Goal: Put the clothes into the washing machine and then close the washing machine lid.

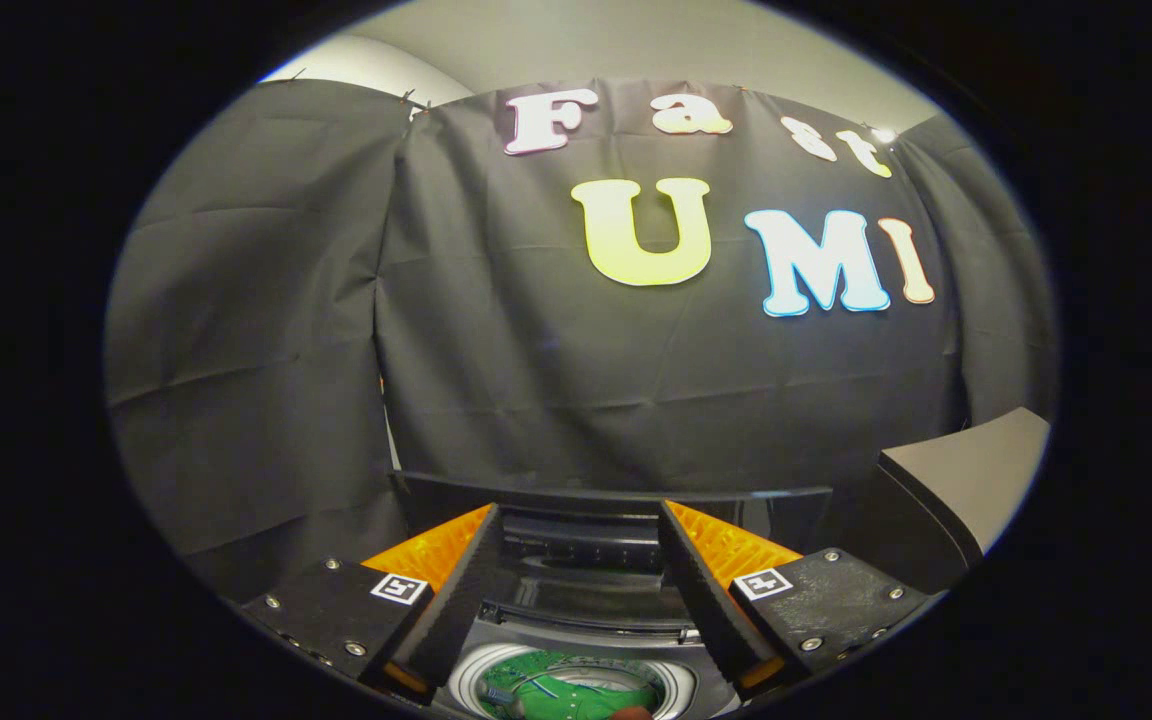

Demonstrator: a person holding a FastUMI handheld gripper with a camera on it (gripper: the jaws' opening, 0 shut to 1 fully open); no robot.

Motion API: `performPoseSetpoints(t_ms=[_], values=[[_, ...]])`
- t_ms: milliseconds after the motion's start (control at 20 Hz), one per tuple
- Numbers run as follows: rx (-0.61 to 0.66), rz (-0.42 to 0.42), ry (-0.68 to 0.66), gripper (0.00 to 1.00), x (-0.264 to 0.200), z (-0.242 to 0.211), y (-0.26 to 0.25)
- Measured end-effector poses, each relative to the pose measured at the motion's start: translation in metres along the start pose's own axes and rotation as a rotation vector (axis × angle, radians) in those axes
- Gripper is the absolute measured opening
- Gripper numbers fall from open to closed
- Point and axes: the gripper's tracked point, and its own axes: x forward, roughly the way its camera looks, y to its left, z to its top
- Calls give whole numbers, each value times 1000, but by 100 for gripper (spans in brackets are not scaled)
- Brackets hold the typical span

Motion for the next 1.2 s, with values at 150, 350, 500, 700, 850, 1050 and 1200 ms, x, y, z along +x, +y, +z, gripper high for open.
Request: performPoseSetpoints(t_ms=[150,350,500,700,850,1050,1200], values=[[21,-20,6,96,15,10,-2],[19,-18,42,96,44,18,2],[34,-40,76,96,64,18,1],[64,-72,152,96,92,13,-5],[68,-89,214,96,108,5,-8],[106,-114,310,96,119,-14,-10],[54,-129,351,96,119,-25,-12]])
